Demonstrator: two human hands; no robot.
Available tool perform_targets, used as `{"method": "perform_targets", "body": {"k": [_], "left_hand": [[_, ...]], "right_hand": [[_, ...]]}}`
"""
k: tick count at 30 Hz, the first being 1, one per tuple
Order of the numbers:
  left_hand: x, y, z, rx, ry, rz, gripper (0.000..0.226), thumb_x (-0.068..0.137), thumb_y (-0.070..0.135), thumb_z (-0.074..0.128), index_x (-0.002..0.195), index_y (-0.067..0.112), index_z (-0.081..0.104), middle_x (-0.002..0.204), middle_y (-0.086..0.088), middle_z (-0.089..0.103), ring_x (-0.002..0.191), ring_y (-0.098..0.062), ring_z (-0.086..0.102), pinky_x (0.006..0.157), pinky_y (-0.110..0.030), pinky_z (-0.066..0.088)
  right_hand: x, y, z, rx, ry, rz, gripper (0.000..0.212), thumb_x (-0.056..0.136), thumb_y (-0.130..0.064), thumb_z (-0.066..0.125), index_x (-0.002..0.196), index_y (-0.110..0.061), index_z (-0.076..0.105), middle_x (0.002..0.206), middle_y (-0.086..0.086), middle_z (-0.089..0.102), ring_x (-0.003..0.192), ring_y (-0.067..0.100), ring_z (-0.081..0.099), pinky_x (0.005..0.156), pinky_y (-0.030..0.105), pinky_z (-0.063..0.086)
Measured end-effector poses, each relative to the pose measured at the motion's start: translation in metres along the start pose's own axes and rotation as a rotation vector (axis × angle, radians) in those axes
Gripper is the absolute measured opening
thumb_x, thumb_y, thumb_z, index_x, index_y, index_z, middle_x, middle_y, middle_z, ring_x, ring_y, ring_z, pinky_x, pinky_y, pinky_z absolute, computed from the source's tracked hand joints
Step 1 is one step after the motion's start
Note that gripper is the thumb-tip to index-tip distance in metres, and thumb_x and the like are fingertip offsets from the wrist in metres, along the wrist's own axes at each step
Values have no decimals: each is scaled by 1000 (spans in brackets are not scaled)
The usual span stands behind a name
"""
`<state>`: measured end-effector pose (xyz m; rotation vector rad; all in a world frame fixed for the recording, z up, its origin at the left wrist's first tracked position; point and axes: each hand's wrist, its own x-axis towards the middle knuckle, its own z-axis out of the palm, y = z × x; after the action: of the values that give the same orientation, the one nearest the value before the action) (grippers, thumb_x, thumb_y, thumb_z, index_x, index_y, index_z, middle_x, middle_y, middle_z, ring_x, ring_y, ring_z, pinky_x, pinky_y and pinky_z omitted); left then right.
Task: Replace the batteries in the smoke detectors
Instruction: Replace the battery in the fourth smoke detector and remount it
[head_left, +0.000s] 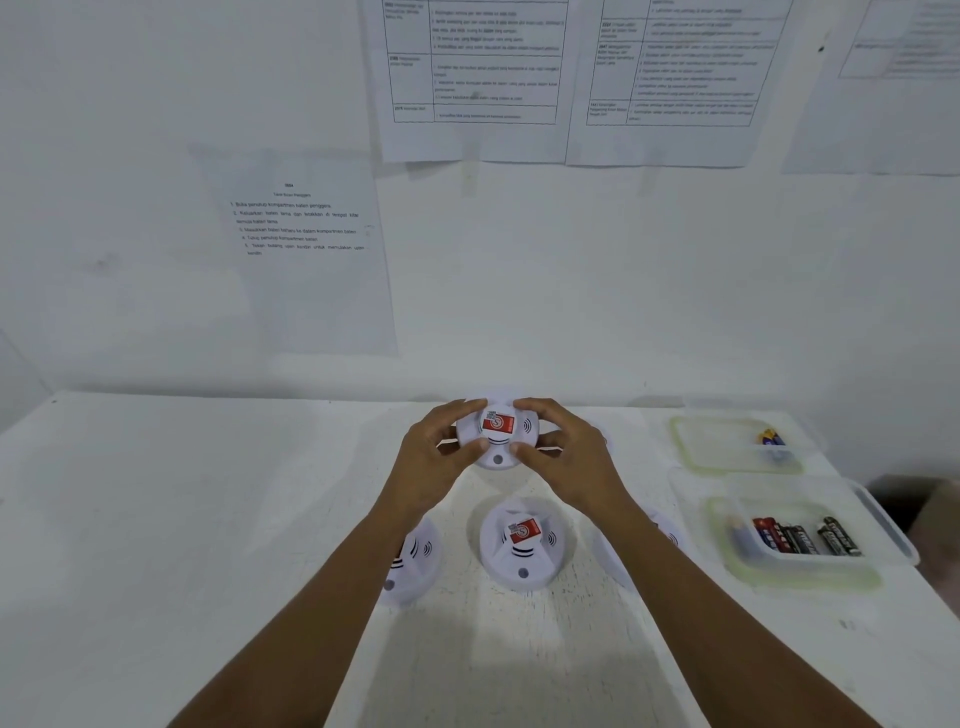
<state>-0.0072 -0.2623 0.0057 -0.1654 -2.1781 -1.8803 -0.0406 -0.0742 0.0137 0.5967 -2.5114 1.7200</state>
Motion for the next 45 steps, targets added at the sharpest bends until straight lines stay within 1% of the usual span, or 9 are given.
{"method": "perform_targets", "body": {"k": [4,10,15,20,30,33,36,41,45], "left_hand": [[1,-4,-2,17,4,-2,43,84,9,74,125,20,64,127,6,62,108,-9,64,85,-23,55],[3,-9,-4,5,7,-6,44,84,6,74,125,16,64,127,4,62,108,-10,64,81,-21,55],[4,-10,-5,-3,8,-11,44,84,7,74,125,16,64,127,5,62,107,-8,65,81,-20,55],[6,-11,-6,36,0,4,43,84,9,74,121,27,63,127,4,62,109,-10,64,81,-17,54],[8,-18,-11,27,5,-10,45,83,9,75,126,20,64,129,5,61,109,-13,64,86,-26,56],[8,-22,-15,76,0,-6,46,82,10,76,126,21,64,132,6,56,109,-14,63,85,-27,57],[9,-28,-24,135,-27,-18,45,81,11,77,123,22,64,128,6,60,106,-13,64,82,-23,57],[21,-44,-41,358,-114,-77,42,81,22,78,120,28,64,122,10,65,107,-9,62,90,-15,48],[33,-59,-51,443,-174,-155,41,79,26,80,117,25,65,117,8,68,109,-14,61,94,-26,46]], "right_hand": [[2,2,1,3,1,-5,43,84,-20,75,124,-26,60,118,-5,66,99,15,67,83,34,60],[5,5,5,-12,-7,4,44,84,-20,75,125,-25,59,121,-2,65,99,18,67,83,36,60],[6,6,5,-12,-8,1,43,84,-21,75,124,-25,59,120,-3,65,99,17,67,82,32,60],[9,5,6,-21,-12,-6,41,84,-22,75,121,-30,58,119,-6,65,99,15,67,82,31,60],[12,9,11,-22,-22,4,44,83,-22,76,124,-28,58,121,-5,64,100,15,67,82,30,60],[14,13,15,-43,-7,17,49,80,-22,79,125,-25,60,125,-5,60,102,16,66,83,31,59],[16,16,21,-46,-35,50,47,80,-18,79,123,-26,61,122,-4,62,93,16,70,80,30,60],[29,25,35,-115,-133,127,43,78,-19,79,116,-31,63,113,-8,67,87,8,69,79,25,58],[45,32,47,-250,-206,149,42,77,-24,79,116,-28,63,111,-6,68,93,9,63,78,19,50]]}}
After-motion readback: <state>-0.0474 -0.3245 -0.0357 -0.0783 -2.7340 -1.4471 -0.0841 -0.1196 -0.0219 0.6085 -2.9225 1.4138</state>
